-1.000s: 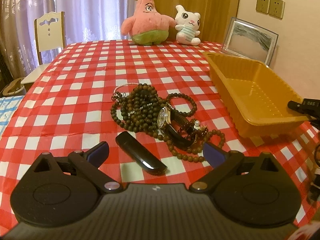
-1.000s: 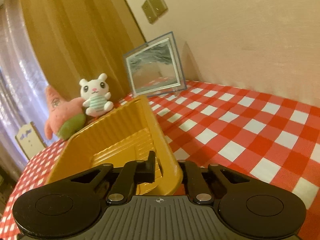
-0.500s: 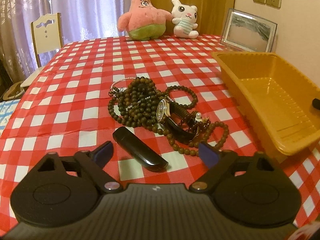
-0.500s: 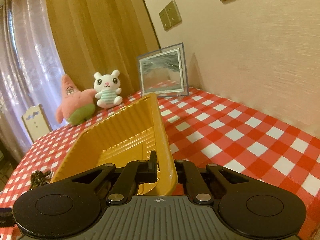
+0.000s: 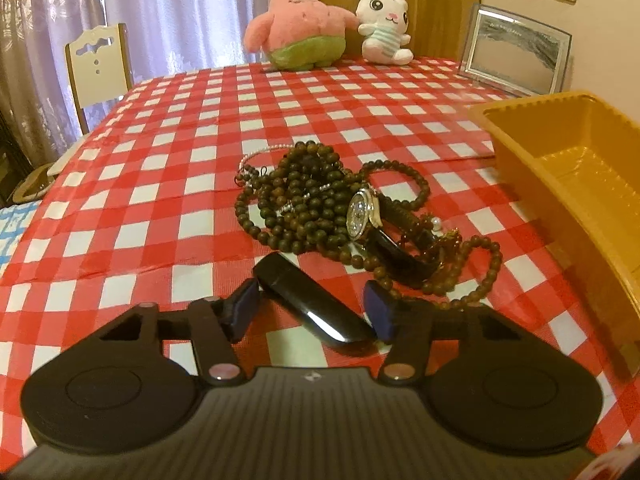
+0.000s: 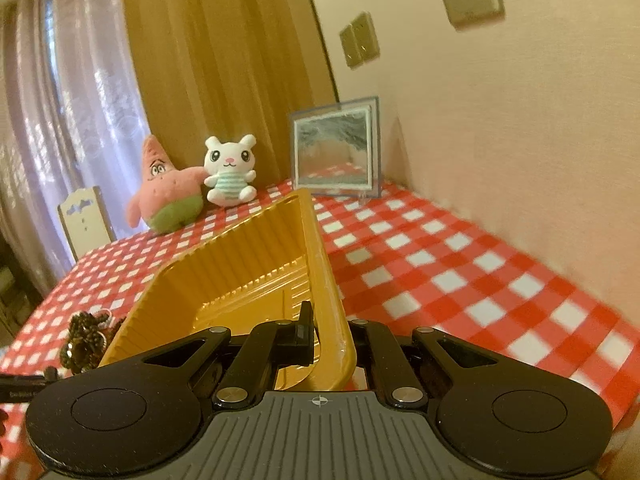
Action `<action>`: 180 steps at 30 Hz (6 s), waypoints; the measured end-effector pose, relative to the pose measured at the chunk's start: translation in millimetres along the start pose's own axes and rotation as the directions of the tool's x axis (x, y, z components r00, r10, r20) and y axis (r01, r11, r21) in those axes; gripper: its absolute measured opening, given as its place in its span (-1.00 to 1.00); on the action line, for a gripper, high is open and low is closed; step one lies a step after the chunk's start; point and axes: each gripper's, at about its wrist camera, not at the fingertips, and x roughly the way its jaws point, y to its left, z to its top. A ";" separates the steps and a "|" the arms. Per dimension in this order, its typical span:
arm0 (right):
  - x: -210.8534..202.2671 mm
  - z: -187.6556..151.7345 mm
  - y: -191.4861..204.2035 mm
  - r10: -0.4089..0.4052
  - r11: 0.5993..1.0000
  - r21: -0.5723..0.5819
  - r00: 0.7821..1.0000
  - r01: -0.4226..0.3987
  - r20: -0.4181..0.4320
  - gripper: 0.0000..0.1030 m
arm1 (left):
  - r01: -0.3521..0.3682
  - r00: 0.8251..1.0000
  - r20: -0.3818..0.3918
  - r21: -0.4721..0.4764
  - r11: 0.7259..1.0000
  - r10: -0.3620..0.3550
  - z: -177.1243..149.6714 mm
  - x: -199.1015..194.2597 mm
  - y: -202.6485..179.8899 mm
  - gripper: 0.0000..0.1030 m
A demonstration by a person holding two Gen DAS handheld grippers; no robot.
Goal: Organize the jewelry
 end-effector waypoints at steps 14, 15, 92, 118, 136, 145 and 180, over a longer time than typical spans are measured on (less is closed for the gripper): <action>-12.3 8.8 14.4 -0.040 0.991 -0.126 0.998 0.045 0.041 -0.87 | 0.035 0.999 -0.005 -0.006 0.999 -0.035 -4.2 -8.9 13.4 -0.62; -11.4 8.4 14.4 -0.047 0.991 -0.124 0.998 0.051 0.039 -0.87 | 0.035 0.999 -0.004 -0.010 0.999 -0.035 -3.4 -8.2 13.1 -0.62; -10.6 3.2 42.5 -0.229 0.944 -0.222 0.970 0.243 0.086 -0.90 | 0.209 0.975 0.044 0.142 0.968 -0.217 19.4 -2.5 -45.2 -0.51; -5.4 -1.3 44.3 -0.221 0.946 -0.224 0.972 0.233 0.078 -0.91 | 0.323 0.946 0.003 0.066 0.944 -0.324 31.7 3.6 -12.5 -0.91; -6.4 -2.2 43.9 -0.215 0.948 -0.223 0.974 0.226 0.073 -0.90 | 0.330 0.944 -0.007 0.116 0.937 -0.331 15.8 -37.5 10.2 -0.91; -7.0 -3.4 44.9 -0.211 0.950 -0.218 0.975 0.222 0.074 -0.90 | 0.394 0.910 0.100 0.091 0.914 -0.402 46.5 -58.3 0.4 -0.91; -5.6 -2.8 39.4 -0.209 0.957 -0.194 0.976 0.216 0.055 -0.90 | 0.637 0.770 -0.020 -0.027 0.770 -0.638 50.5 -29.1 -114.0 -0.62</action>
